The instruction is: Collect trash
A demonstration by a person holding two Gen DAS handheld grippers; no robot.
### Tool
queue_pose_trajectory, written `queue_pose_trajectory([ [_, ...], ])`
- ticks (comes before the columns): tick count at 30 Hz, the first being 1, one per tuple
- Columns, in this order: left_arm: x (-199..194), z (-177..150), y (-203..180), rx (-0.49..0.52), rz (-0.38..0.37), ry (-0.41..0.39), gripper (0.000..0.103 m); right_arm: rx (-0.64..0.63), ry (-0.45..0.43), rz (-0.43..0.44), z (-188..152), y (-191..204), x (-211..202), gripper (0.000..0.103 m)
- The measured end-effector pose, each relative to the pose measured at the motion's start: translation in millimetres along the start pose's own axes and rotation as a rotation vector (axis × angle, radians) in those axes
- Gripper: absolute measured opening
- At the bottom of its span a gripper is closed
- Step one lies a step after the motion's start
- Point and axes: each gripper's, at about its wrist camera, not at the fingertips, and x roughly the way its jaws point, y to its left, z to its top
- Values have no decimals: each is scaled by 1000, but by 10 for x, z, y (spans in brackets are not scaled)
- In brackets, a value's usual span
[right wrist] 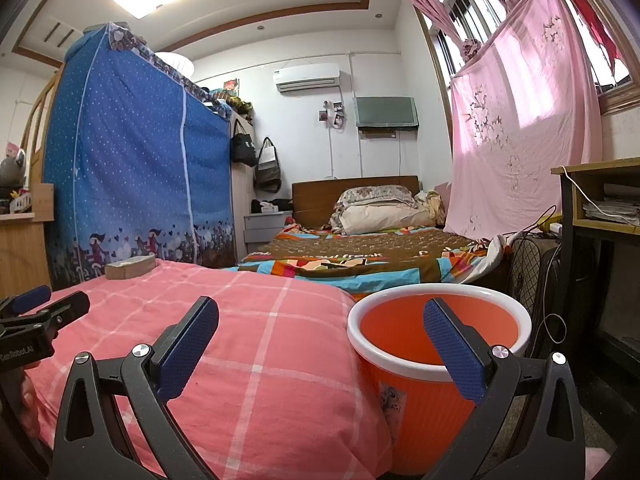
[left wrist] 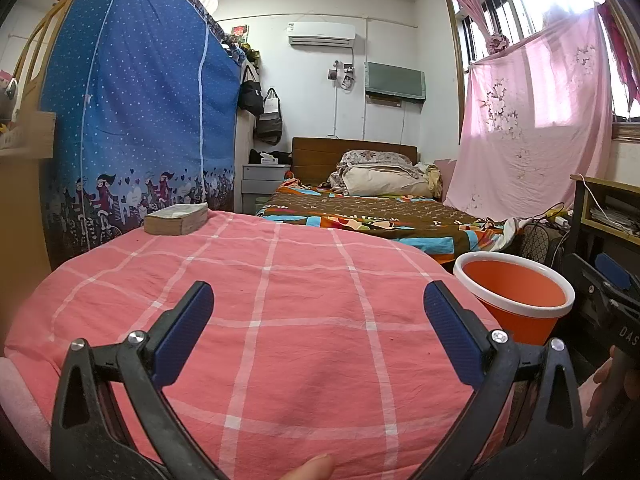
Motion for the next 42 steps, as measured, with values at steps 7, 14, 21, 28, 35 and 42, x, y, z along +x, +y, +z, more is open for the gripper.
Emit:
queue_pose_trajectory([
  [7, -3, 4, 0, 3, 0, 1, 103, 0, -1, 0, 6, -4, 5, 103],
  [14, -3, 4, 0, 2, -1, 1, 103, 0, -1, 0, 10, 0, 5, 103],
  [21, -3, 5, -7, 5, 0, 1, 103, 0, 0, 0, 13, 2, 2, 103],
  [28, -6, 3, -10, 9, 0, 1, 103, 2, 1, 0, 12, 13, -2, 103],
  [35, 0, -6, -12, 13, -3, 3, 103, 4, 2, 0, 1, 13, -4, 103],
  [42, -7, -7, -18, 25, 9, -2, 103, 4, 3, -1, 3, 23, -13, 103],
])
